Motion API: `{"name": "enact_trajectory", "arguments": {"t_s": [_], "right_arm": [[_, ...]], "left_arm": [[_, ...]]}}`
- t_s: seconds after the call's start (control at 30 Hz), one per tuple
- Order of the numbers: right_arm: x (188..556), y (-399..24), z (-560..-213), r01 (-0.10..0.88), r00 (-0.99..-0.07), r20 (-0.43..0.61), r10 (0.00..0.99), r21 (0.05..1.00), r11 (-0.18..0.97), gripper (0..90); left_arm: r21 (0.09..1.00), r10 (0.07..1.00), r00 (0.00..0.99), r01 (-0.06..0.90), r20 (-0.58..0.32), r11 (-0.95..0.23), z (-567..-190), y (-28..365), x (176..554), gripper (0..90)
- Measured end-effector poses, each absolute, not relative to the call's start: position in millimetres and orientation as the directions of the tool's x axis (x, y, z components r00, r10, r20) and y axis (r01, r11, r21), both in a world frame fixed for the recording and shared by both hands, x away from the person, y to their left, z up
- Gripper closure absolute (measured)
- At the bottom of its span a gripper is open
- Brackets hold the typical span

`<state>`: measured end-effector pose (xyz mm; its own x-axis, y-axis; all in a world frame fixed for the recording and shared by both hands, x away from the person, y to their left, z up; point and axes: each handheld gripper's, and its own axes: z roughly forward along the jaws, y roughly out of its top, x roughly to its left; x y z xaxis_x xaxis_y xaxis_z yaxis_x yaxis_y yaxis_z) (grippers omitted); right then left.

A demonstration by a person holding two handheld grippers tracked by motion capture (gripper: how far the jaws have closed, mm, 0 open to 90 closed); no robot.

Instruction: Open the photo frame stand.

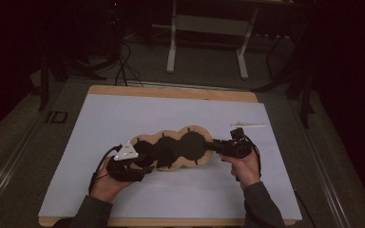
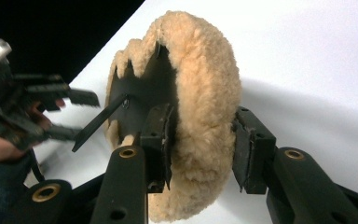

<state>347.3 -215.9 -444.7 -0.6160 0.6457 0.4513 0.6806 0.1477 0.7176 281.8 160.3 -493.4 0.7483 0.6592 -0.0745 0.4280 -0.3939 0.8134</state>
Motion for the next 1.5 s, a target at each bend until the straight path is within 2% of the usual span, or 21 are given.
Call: {"name": "enact_trajectory", "arguments": {"t_s": [0.27,0.6,0.77,1.17,1.5], "right_arm": [[342.5,-214.3,-442.5,0.635,-0.657,0.389,0.646,0.747,0.195,61.0],[340.0,-214.9,-444.6,0.609,-0.679,0.342,0.65,0.756,0.239,60.9],[339.1,-214.9,-445.0,0.597,-0.689,0.319,0.651,0.758,0.262,60.9],[337.6,-214.9,-446.1,0.576,-0.708,0.273,0.651,0.757,0.309,60.7],[337.1,-216.2,-450.0,0.568,-0.716,0.244,0.654,0.748,0.343,60.4]], "left_arm": [[0.841,0.742,0.66,0.463,-0.117,-0.28,-493.7,195.7,288.7,43.3],[0.82,0.787,0.598,0.52,-0.15,-0.239,-504.5,208.3,298.8,42.4],[0.809,0.788,0.592,0.541,-0.17,-0.232,-508.2,211.1,302.6,39.7],[0.787,0.789,0.589,0.565,-0.174,-0.248,-516.4,208.1,305.8,41.0],[0.769,0.748,0.62,0.59,-0.237,-0.247,-521.1,207.5,309.9,40.5]]}}
